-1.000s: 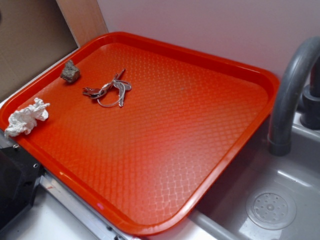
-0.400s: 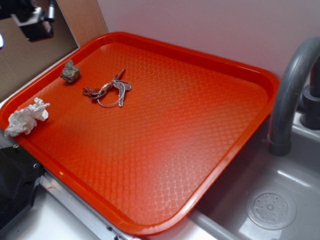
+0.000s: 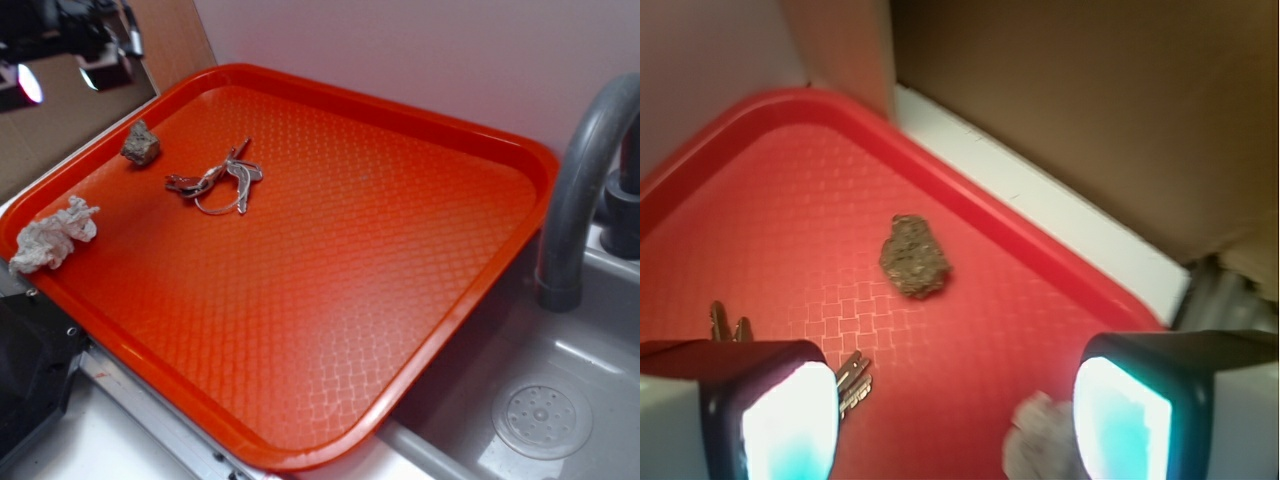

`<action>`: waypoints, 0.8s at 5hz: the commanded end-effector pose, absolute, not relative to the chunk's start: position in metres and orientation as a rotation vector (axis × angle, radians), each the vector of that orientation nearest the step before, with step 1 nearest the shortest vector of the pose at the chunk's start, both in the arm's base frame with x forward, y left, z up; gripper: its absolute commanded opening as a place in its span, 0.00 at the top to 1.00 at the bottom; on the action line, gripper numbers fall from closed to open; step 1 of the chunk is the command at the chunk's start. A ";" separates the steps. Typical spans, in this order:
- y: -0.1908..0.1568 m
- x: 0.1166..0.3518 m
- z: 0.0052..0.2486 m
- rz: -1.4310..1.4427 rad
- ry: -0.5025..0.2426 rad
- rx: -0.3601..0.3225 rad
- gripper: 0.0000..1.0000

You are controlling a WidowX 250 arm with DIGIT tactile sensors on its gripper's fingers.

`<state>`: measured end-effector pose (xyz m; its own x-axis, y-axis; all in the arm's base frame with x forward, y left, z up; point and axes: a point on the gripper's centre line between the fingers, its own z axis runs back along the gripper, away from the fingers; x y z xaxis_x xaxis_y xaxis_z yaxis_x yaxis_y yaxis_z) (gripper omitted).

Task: Grab the rock.

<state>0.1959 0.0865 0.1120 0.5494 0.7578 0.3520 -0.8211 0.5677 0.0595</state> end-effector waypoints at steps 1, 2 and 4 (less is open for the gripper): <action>0.117 0.215 0.095 1.003 -0.381 0.265 0.00; 0.131 0.222 0.082 1.030 -0.374 0.281 0.00; 0.140 0.237 0.047 1.017 -0.337 0.257 0.00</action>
<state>0.2349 0.1289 0.0323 0.5049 0.7862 0.3564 -0.8551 0.5120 0.0821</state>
